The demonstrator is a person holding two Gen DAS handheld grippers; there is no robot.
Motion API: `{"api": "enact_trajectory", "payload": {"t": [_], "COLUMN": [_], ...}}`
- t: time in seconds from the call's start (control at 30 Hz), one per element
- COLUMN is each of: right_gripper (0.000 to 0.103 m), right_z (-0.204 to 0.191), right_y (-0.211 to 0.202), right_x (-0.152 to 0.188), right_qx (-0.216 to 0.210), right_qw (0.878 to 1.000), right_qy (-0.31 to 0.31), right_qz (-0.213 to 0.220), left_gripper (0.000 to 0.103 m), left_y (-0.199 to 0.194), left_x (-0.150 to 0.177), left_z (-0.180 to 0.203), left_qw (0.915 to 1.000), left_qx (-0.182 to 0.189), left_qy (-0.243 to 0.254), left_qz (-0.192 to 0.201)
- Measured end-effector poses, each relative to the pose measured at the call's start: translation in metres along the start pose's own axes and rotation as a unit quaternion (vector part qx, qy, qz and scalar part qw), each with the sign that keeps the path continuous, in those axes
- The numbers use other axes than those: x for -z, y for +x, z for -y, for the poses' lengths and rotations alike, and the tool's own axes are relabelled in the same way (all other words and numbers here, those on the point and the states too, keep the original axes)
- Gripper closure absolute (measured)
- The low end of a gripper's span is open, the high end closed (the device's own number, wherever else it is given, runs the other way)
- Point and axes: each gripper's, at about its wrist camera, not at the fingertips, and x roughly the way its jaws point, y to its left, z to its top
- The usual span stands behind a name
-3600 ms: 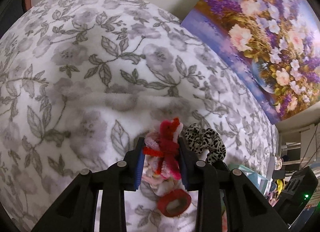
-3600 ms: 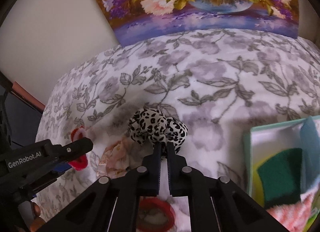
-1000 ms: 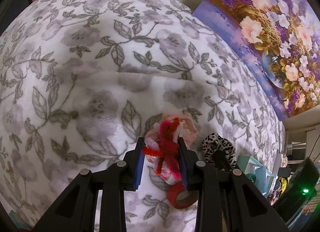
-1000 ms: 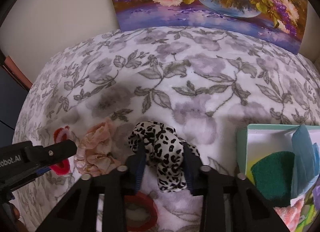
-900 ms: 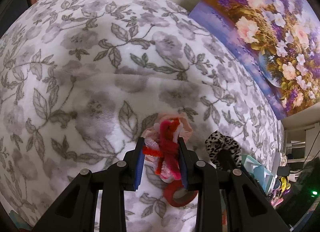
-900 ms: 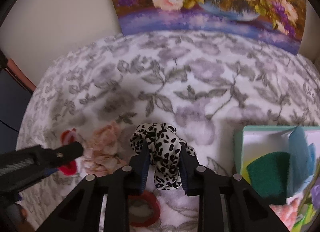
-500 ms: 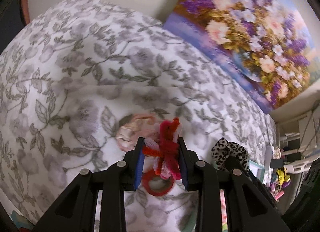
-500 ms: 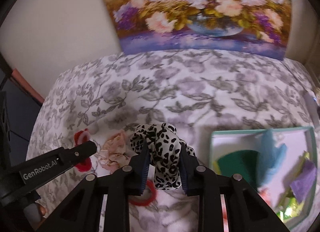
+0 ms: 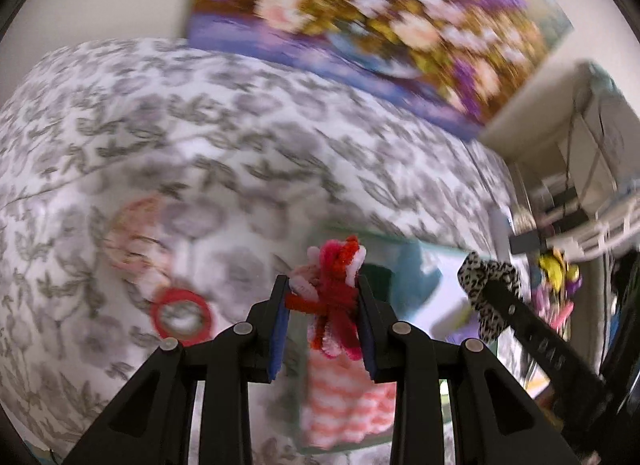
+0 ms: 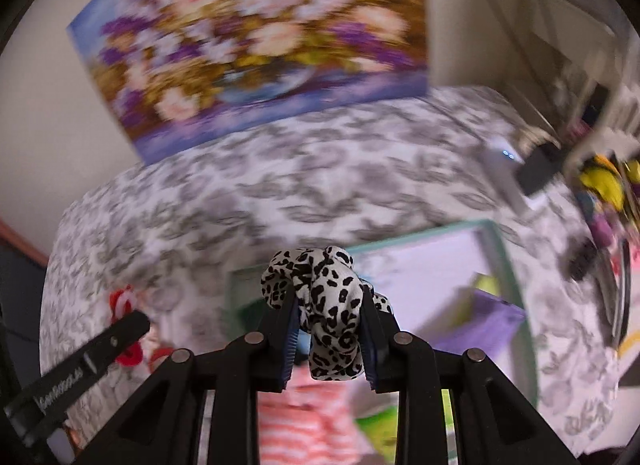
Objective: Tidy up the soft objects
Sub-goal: 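Lift both scrunchies and carry them toward the tray with both tools, then release the two scrunchies into the tray with both tools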
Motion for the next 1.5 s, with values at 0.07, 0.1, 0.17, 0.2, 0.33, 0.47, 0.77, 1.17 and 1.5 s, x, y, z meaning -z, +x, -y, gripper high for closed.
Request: {"api": "enact_trajectory", "payload": {"t": [0.07, 0.1, 0.17, 0.2, 0.33, 0.47, 0.77, 1.17, 1.5], "right_gripper": [0.073, 0.073, 0.073, 0.073, 0.072, 0.072, 0.052, 0.021, 0.000], "right_z": [0.024, 0.032, 0.054, 0.063, 0.083, 0.087, 0.086, 0.092, 0.066], "right_y": [0.001, 0.002, 0.005, 0.007, 0.014, 0.024, 0.035, 0.021, 0.011], "right_x": [0.001, 0.001, 0.003, 0.004, 0.008, 0.013, 0.021, 0.036, 0.055], "right_qx": [0.005, 0.007, 0.015, 0.018, 0.019, 0.000, -0.018, -0.005, 0.002], "right_qw": [1.000, 1.000, 0.999, 0.998, 0.997, 0.996, 0.994, 0.993, 0.996], "right_qy": [0.022, 0.029, 0.047, 0.054, 0.073, 0.080, 0.090, 0.095, 0.067], "right_qz": [-0.004, -0.005, -0.012, -0.015, -0.027, -0.041, -0.066, -0.069, -0.056], "left_gripper": [0.071, 0.071, 0.071, 0.071, 0.071, 0.061, 0.043, 0.021, 0.005], "left_y": [0.006, 0.009, 0.014, 0.017, 0.030, 0.044, 0.051, 0.040, 0.014], "left_x": [0.005, 0.009, 0.015, 0.018, 0.031, 0.041, 0.044, 0.043, 0.036], "left_z": [0.015, 0.024, 0.038, 0.044, 0.069, 0.081, 0.069, 0.031, -0.010], "left_qw": [0.9998, 0.9995, 0.9986, 0.9982, 0.9952, 0.9921, 0.9925, 0.9960, 0.9960], "left_qx": [0.002, 0.005, 0.010, 0.012, 0.017, 0.022, 0.014, -0.040, -0.087], "left_qy": [0.018, 0.029, 0.045, 0.051, 0.081, 0.095, 0.074, 0.032, 0.003], "left_qz": [-0.009, -0.016, -0.026, -0.030, -0.052, -0.078, -0.096, -0.073, -0.019]}}
